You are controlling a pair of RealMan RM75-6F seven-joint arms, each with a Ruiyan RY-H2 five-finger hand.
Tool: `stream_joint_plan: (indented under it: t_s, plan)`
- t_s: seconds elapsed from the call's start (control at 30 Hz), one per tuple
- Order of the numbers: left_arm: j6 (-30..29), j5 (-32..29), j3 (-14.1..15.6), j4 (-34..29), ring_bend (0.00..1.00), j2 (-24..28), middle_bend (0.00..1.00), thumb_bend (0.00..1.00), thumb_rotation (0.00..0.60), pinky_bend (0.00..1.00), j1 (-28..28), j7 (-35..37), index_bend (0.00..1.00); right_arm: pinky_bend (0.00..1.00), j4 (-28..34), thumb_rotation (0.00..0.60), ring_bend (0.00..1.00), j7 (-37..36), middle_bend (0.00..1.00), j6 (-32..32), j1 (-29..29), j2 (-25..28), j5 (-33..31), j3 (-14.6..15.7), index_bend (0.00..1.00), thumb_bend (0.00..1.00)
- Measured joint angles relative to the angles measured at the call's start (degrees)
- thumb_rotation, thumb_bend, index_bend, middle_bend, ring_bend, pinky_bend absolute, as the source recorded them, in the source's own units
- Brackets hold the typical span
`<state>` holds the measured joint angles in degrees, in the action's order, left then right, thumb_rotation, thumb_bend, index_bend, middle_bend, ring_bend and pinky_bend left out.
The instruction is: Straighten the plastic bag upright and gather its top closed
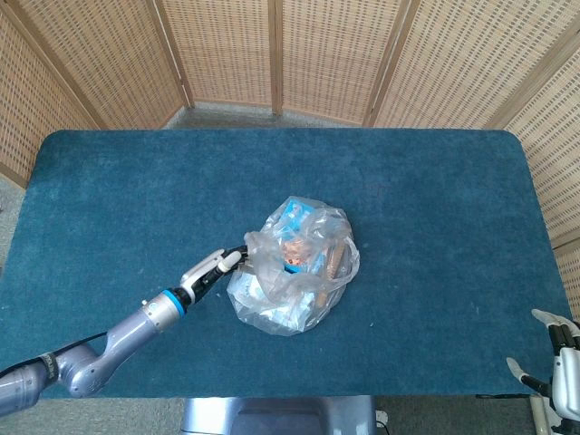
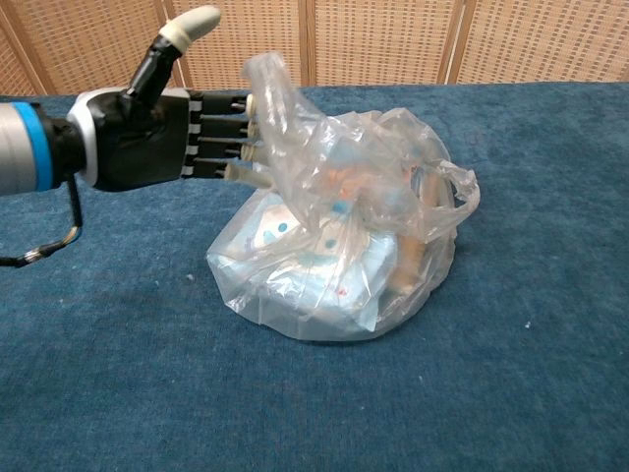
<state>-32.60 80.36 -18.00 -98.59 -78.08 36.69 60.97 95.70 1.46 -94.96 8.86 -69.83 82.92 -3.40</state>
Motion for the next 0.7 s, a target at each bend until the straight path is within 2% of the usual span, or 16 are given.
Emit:
stream_joint_plan:
  t_s: [0.27,0.7]
  plan:
    - [-2.27,1.72,1.94,-0.67,0.19,2.51,0.23,0.06,0.0,0.21,0.49,-0.13,0.21,0.12,0.37,0.6,0.19,0.51,0.25,0.26,-0.33,-0.19,0.35,-0.2,0.22,0.16]
    - [3.09,-5.25,-1.3,4.82,0.19,-1.81,0.23,0.06,0.0,0.21,9.39,-1.28,0.21,0.12,0.99,0.6,0.19,0.22,0.25,-1.12,0.58,0.22,0.86,-0.03,0.22,0.16]
